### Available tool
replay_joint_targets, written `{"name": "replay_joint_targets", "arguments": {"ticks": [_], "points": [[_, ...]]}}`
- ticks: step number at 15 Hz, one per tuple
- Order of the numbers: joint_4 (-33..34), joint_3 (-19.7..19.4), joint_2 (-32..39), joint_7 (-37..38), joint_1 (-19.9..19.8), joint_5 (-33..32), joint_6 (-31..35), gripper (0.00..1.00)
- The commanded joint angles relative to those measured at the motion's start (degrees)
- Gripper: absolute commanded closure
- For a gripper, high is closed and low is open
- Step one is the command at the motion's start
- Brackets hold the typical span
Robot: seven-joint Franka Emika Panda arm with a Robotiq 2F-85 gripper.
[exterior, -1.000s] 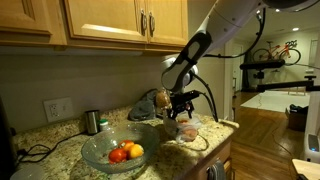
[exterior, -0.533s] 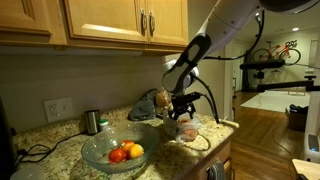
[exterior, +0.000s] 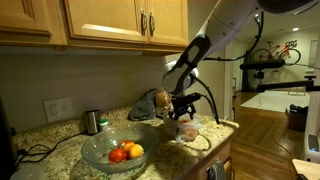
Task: Pick a peach from the bag and place it in the bowl
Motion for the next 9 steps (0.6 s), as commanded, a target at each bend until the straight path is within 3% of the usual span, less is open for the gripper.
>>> {"name": "replay_joint_targets", "arguments": {"ticks": [1,9], "points": [[0.5,0.6,-0.9,-1.3,-0.6,0.7,-0.3,0.0],[3.2,1.2,-0.6,-1.6,-0.6,1.2,-0.3,0.0]]}}
